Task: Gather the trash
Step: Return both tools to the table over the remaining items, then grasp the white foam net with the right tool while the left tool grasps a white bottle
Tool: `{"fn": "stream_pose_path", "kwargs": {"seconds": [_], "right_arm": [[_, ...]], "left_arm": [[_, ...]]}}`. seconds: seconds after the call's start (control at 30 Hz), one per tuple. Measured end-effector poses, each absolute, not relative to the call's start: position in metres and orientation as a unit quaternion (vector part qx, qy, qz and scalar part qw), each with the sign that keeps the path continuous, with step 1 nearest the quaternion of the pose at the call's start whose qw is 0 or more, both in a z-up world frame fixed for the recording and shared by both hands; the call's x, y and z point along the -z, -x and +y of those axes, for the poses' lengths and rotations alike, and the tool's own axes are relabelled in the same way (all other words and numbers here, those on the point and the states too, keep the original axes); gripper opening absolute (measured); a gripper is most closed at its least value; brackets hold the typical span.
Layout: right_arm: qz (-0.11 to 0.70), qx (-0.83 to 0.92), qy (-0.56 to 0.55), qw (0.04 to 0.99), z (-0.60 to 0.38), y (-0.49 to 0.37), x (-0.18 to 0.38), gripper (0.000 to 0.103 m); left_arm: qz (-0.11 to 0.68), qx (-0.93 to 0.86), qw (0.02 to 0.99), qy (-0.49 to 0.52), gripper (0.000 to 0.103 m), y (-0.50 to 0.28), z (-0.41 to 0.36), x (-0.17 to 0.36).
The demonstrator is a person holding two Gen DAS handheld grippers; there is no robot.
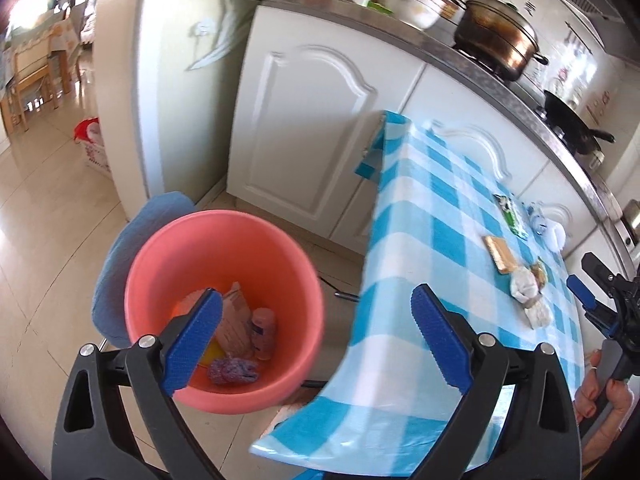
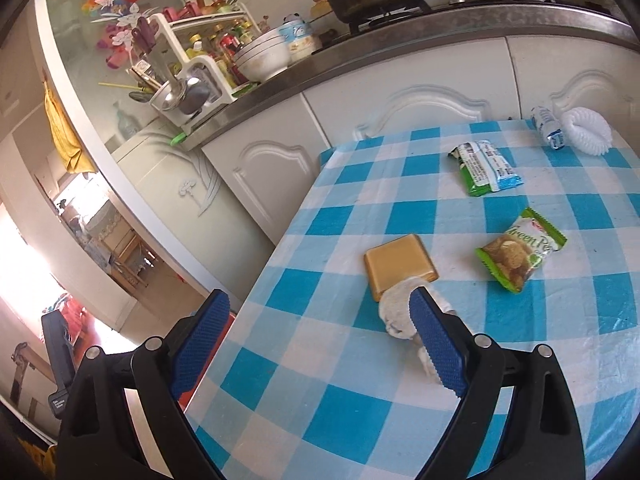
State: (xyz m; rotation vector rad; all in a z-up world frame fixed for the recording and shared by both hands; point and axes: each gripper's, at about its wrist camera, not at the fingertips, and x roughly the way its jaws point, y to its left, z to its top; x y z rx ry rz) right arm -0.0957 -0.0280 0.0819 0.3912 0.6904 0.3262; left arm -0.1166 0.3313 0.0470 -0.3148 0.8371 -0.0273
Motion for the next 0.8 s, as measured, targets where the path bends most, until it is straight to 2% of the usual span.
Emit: {"fn": "stream_pose_path", "kwargs": {"seconds": [0.2, 0.47, 0.8], "right_arm": [[0.322, -0.124, -0.231, 0.91, -0.091, 0.102, -0.079, 0.092], [0.3, -0.06, -0.288, 0.907, -0.201, 0.104, -0.081, 0.092], [0.288, 0.003, -0.283, 0.915, -0.307, 0.024, -0.077, 0.092]], "left_arm": [[0.41, 0.071, 0.9, 0.128, 0.096, 0.095, 0.278, -0.074], [0.425, 0.172, 0.885, 0.084, 0.096, 0.038, 0.17, -0.101], [0.439, 0.231, 0.867, 0.046, 0.096, -0.026, 0.062, -0.098]]}}
